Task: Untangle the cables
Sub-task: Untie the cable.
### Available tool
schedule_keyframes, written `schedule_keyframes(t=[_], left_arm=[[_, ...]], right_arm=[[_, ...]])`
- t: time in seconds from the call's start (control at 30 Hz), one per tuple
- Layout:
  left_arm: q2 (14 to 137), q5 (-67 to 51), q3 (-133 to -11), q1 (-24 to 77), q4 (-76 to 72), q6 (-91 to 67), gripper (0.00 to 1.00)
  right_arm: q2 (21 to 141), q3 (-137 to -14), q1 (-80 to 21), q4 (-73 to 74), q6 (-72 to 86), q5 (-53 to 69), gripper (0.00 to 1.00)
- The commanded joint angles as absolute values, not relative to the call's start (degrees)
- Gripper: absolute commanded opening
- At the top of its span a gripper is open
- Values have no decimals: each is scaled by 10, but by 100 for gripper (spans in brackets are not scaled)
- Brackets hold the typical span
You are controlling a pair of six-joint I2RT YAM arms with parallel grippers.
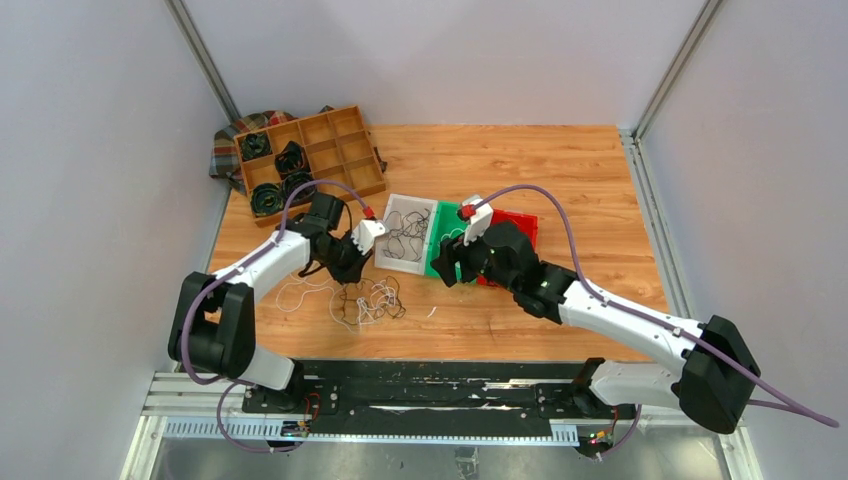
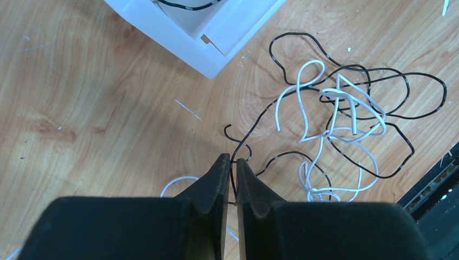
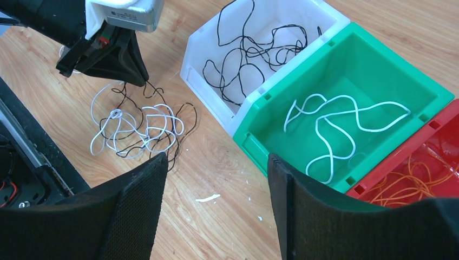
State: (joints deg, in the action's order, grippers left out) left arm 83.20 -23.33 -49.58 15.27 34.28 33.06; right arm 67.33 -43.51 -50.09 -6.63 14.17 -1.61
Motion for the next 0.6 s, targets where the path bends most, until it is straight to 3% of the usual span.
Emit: schedule_keyframes(t=[0.0,0.07,0.3,0.5,0.57], left_arm=[[809,-254,-491,159,343,322,13],[786,-264,-490,159,354,322,17],[757,-254,-471,162,351,326,52],[796,-236,-475,165,319,318,55],[804,-231,-477,166,314,319,53]], right_arm=[[672,-459,-509,-70,141,-35,72],[665,-455,-509,-81,140,-34,77],[663,-445,-509,-102,151,-40,81],[647,-430,-509,-120,145,-37,81],[640,-423,-509,-126,143,-34,81]])
